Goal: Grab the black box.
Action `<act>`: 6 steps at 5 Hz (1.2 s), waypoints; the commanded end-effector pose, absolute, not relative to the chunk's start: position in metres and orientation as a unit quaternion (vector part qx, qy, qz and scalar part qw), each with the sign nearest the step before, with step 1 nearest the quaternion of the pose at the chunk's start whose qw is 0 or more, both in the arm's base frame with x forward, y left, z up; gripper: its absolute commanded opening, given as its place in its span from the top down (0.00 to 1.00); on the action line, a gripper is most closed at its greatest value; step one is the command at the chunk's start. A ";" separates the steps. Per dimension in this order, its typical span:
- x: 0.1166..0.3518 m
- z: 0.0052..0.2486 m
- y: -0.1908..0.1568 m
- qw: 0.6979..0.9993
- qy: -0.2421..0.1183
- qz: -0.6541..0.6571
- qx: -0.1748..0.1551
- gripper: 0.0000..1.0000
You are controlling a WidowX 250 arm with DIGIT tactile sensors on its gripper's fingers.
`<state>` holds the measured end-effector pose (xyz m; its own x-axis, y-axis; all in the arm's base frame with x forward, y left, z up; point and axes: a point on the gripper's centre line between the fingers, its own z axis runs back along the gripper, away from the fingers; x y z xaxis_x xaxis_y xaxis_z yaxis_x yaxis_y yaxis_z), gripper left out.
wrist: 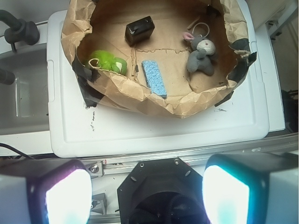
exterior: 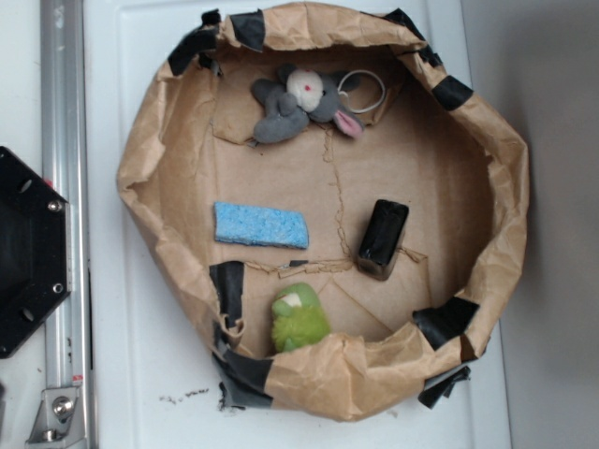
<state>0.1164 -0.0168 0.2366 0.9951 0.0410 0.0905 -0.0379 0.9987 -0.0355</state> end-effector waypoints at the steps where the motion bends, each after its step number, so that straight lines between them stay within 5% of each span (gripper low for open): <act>1: 0.116 0.237 -0.017 0.999 -0.046 0.020 -0.017 0.00; 3: 0.198 0.221 0.004 0.992 -0.048 0.107 0.036 0.00; 5: 0.237 0.186 0.040 0.950 -0.053 0.306 -0.025 0.00; 6: 0.240 0.150 0.052 0.903 0.013 0.427 -0.043 0.00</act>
